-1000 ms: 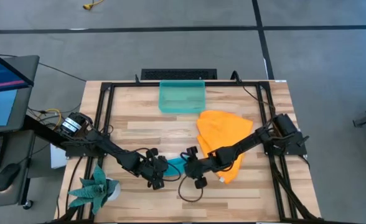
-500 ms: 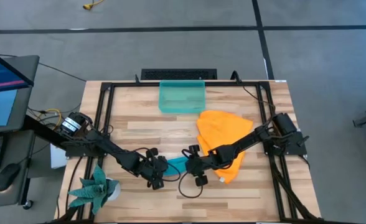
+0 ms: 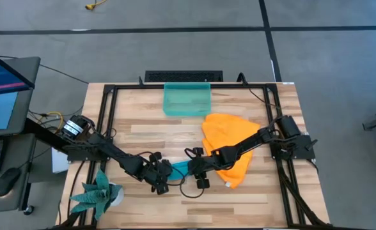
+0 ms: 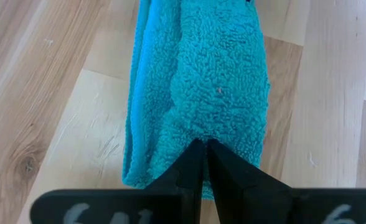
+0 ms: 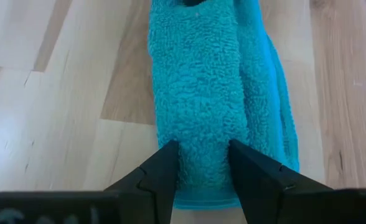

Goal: Roll microfiber towels into tight, uniform cylinder then place into a basket
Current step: Roll the blue microfiber cloth

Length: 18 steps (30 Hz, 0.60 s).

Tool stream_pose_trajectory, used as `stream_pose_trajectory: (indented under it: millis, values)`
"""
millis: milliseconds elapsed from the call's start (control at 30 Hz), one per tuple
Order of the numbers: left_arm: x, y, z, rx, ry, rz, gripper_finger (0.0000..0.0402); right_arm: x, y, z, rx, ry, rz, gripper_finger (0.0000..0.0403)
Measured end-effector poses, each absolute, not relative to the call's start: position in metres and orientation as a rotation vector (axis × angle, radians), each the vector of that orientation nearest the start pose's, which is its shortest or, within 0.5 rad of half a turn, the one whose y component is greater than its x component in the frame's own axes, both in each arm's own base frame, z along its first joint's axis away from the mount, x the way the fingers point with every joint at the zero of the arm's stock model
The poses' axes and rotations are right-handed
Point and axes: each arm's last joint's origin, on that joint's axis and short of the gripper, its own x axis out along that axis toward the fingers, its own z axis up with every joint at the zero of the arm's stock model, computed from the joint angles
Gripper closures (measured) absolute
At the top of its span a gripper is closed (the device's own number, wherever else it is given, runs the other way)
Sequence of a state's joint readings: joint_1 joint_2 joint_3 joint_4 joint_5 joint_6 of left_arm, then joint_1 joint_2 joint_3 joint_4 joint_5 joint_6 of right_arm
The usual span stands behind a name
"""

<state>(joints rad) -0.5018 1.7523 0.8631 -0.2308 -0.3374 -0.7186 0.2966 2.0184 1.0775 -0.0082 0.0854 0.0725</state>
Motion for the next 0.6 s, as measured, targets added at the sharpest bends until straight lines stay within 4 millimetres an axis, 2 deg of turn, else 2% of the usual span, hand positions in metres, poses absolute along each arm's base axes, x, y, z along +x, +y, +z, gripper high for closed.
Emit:
stream_pose_trajectory:
  millis: [400, 600]
  values:
    - [0.277, -0.141, 0.125, -0.198, 1.001, 0.221, 0.0381, 0.37, 0.109, 0.109, -0.106, 0.925, 0.165, 0.023]
    - [0.277, -0.141, 0.125, -0.198, 1.0, 0.22, 0.0381, 0.375, 0.11, 0.119, -0.12, 1.007, 0.159, 0.0233]
